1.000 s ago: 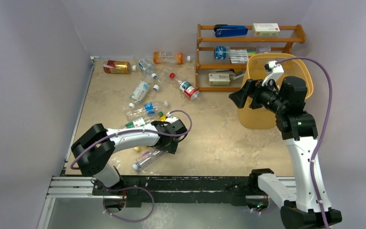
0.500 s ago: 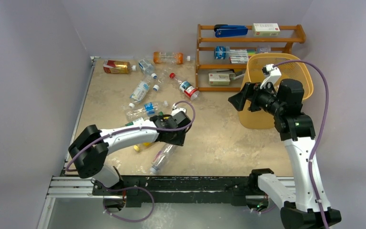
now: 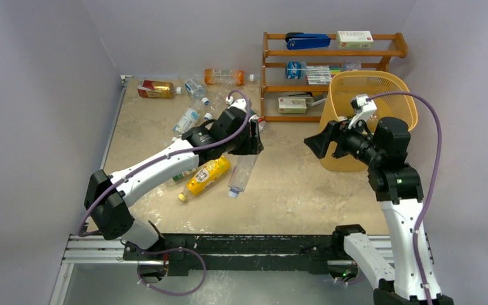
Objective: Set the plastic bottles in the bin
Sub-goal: Pick up the plastic bottle at the center of the board.
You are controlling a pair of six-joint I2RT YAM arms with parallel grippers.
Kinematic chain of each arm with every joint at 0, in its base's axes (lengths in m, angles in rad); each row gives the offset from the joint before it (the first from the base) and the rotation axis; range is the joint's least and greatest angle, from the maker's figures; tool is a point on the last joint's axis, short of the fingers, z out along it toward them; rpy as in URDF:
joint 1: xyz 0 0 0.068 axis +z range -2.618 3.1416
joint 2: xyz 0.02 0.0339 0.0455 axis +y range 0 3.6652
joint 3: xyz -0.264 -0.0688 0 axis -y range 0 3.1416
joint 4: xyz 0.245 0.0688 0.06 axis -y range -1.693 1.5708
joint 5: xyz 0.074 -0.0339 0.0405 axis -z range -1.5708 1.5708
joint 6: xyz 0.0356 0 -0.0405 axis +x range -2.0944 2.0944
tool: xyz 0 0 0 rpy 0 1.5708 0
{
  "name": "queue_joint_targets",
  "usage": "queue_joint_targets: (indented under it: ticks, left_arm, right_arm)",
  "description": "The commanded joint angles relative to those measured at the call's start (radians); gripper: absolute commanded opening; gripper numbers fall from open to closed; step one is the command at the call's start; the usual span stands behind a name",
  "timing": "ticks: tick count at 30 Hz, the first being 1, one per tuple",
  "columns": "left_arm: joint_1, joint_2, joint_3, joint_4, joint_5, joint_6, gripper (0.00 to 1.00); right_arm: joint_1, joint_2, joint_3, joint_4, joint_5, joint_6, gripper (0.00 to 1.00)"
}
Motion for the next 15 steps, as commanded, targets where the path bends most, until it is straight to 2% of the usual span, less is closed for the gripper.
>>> queue_joint_targets:
  ticks: [1,8,15]
  left_arm:
    - [0.017,-0.014,0.112,0.14,0.115,-0.05,0.46]
    - [0.017,0.071,0.293,0.428,0.218,-0.136,0.46]
    - [0.017,0.162,0.422,0.665,0.2,-0.181,0.46]
  right_arm:
    - [0.005,-0.044,0.026,0.041,-0.012,-0.032,0.9]
    - [0.005,-0.083,0.2,-0.012,0.167,0.036,0.89]
    - [0.005,-0.047,0.479,-0.111,0.235,0.093,0.88]
